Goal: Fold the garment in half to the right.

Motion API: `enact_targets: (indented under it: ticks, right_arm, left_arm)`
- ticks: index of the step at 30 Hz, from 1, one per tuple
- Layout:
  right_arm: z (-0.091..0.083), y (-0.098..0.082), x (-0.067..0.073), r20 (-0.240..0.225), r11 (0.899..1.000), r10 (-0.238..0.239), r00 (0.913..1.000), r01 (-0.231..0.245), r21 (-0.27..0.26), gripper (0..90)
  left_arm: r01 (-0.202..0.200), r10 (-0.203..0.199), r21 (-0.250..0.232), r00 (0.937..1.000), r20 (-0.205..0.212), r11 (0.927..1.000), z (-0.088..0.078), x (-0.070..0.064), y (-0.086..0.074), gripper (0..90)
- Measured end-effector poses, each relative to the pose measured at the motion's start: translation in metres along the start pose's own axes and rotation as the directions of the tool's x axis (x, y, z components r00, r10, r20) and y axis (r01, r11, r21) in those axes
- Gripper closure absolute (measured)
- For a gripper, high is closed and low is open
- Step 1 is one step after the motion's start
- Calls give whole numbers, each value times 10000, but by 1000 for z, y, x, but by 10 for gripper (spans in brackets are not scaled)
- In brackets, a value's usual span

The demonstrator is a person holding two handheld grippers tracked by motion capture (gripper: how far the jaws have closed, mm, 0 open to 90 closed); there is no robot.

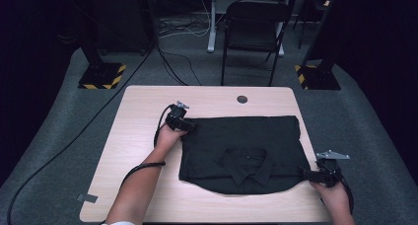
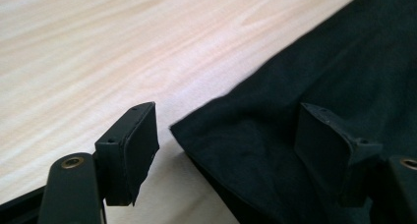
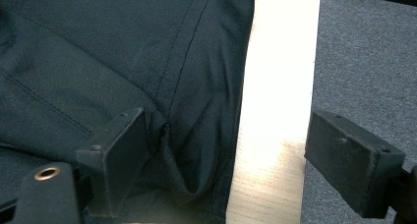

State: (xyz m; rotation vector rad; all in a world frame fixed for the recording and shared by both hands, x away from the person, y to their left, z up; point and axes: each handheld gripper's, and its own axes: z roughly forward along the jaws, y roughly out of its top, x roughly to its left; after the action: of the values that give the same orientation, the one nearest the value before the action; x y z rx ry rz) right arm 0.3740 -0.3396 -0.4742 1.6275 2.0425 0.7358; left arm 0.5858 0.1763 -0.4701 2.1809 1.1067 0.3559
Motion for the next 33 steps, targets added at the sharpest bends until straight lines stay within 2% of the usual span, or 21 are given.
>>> enact_targets:
  ticks: [5,10,15,22,26,29,33]
  right_arm:
    - [0,0,0,-11,10000,14,10000,-14,-13,154]
    - [0,-1,0,-40,10000,71,10000,-71,-26,153]
    - [0,-1,0,4,10000,11,10000,-11,-48,154]
    - [0,-1,1,61,10000,-2,10000,2,-44,153]
    - [-2,1,3,129,9998,-179,9998,179,-6,182]
    - [-5,3,6,171,9994,-288,9994,291,-167,198]
    - [-11,9,12,-98,9977,-337,9994,330,-586,199]
  left_arm:
    - [209,-211,-82,9997,-156,9997,-3,6,1,256]
    - [311,-310,35,9993,-228,9995,1,9,-1,261]
    - [-140,155,297,9985,-524,9995,7,4,-5,288]
    - [-167,178,212,9984,-544,9996,8,4,-5,293]
    - [-105,112,137,9984,-551,9999,8,4,-6,292]
    - [-43,48,98,9988,-489,9999,8,5,-7,291]
    - [76,-74,59,9991,-406,10000,8,7,-8,286]
